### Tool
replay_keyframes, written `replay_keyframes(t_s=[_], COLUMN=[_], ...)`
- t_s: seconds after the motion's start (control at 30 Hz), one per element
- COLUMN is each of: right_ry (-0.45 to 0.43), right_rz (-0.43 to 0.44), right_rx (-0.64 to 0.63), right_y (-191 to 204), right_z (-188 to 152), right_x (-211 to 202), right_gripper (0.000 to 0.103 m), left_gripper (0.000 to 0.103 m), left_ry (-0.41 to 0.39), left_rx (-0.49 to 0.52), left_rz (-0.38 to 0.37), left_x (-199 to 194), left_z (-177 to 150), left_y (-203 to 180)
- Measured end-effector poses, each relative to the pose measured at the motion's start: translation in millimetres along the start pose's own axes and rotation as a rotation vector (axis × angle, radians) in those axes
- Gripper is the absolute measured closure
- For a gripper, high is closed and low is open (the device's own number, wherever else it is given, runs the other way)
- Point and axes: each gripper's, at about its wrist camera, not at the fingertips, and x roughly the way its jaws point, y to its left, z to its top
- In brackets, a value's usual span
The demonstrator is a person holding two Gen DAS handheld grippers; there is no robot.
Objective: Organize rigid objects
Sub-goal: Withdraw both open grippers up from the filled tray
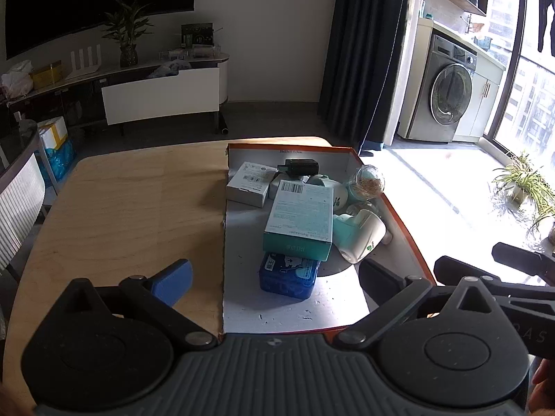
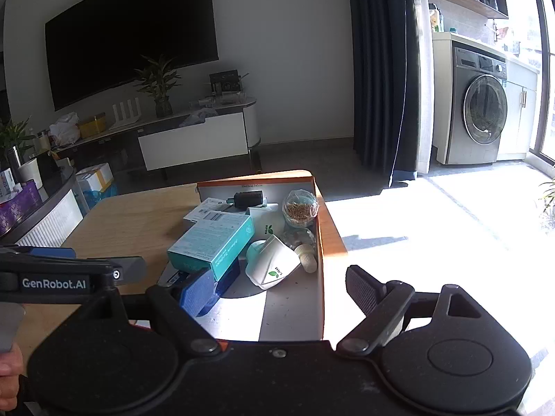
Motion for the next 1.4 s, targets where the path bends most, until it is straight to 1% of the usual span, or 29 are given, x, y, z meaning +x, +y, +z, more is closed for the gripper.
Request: replay_keyframes(t_s=[0.13,0.33,1.13,1.4], right_ry=[0.000,0.003,0.030,0.037], right_rz=[-0.003,0.001,0.005,0.004], right_rx=[-0.004,-0.009,-0.021,-0.024], right_y=[1.0,2.8,3.5,4.3], right_z=[0.0,-0.9,-1.9,-3.5], right_x=[-1.2,-1.3,5.4,6.7], right_gripper=[0.004,0.004,0.004,0.004], left_gripper=[0.000,0.000,0.000,0.000], left_ry=[0.014,0.034,0.069,0.064], left_rx=[-0.002,-0.023,0.020,0.018], left_rz=[0.046,0.063,0.060,0.054], left_x=[0.8,1.9,8.4,8.8], left_z=[-3.5,-5.4,-7.0,-7.9], left_y=[0.5,4.2,-1.1,-1.5])
